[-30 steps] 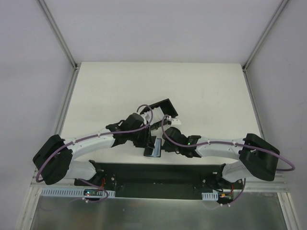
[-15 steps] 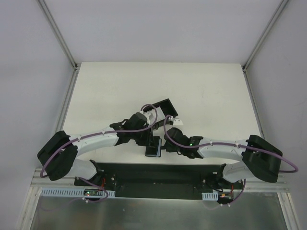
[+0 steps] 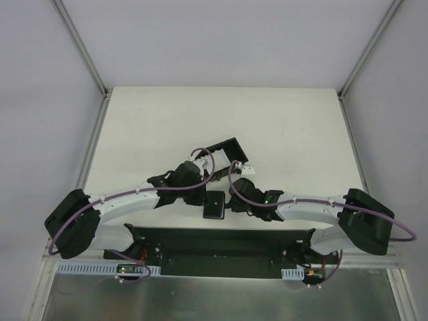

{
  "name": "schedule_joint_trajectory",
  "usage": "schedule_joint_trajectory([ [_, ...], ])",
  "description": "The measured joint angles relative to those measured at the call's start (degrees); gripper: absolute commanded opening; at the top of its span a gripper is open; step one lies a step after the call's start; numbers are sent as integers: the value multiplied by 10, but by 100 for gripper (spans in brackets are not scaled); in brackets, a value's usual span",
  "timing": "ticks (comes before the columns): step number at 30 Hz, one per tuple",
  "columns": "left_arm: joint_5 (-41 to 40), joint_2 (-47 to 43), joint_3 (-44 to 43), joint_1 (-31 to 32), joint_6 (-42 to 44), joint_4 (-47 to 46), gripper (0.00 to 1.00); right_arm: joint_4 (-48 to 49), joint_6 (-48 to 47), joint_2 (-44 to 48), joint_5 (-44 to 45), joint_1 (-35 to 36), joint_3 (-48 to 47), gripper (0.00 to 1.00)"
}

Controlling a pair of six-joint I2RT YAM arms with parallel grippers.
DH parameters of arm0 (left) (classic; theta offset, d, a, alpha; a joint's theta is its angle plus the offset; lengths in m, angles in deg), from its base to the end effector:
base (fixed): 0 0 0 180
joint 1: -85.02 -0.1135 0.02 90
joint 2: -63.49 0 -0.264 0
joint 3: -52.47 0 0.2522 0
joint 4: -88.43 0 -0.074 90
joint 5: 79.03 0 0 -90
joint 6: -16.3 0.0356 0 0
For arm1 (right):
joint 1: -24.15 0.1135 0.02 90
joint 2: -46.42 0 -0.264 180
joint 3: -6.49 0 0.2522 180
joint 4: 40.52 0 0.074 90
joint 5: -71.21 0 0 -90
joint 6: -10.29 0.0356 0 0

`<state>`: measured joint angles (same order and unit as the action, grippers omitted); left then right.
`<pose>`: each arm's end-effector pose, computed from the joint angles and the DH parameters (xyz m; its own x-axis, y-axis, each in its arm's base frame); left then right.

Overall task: Put the credit cards into the card holder
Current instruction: Close the card holder at the center of the board.

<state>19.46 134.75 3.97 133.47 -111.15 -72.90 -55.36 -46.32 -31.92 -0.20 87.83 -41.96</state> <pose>0.1616 -0.1903 0.1937 -0.8432 0.0446 -0.5358 0.3790 0.7561 -0.5335 0.1263 0.2297 0.1705 -0.6728 -0.1837 -0.7166 -0.4538 0.8675 0.2036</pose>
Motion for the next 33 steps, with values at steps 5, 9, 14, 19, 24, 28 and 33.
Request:
schedule_joint_trajectory([
  [5, 9, 56, 0, 0, 9, -13, 6, 0, -4, 0, -1, 0, -2, 3],
  [9, 18, 77, 0, 0, 9, -34, 6, -1, -10, 1, -9, 0, -11, 4],
  [14, 20, 87, 0, 0, 4, -50, 8, -1, -19, 1, -19, 0, -21, 4],
  [19, 19, 89, 0, 0, -9, -57, 7, -4, -30, -6, -32, 2, -38, 4],
  [24, 15, 89, 4, 0, -22, -62, 13, -21, -43, -47, -44, 4, -70, 7],
  [28, 14, 83, 11, 0, -29, -70, 21, -26, -46, -73, -52, 4, -85, 14],
  [33, 7, 65, 27, 3, -41, -83, 34, -21, -49, -73, -61, 4, -87, 24],
])
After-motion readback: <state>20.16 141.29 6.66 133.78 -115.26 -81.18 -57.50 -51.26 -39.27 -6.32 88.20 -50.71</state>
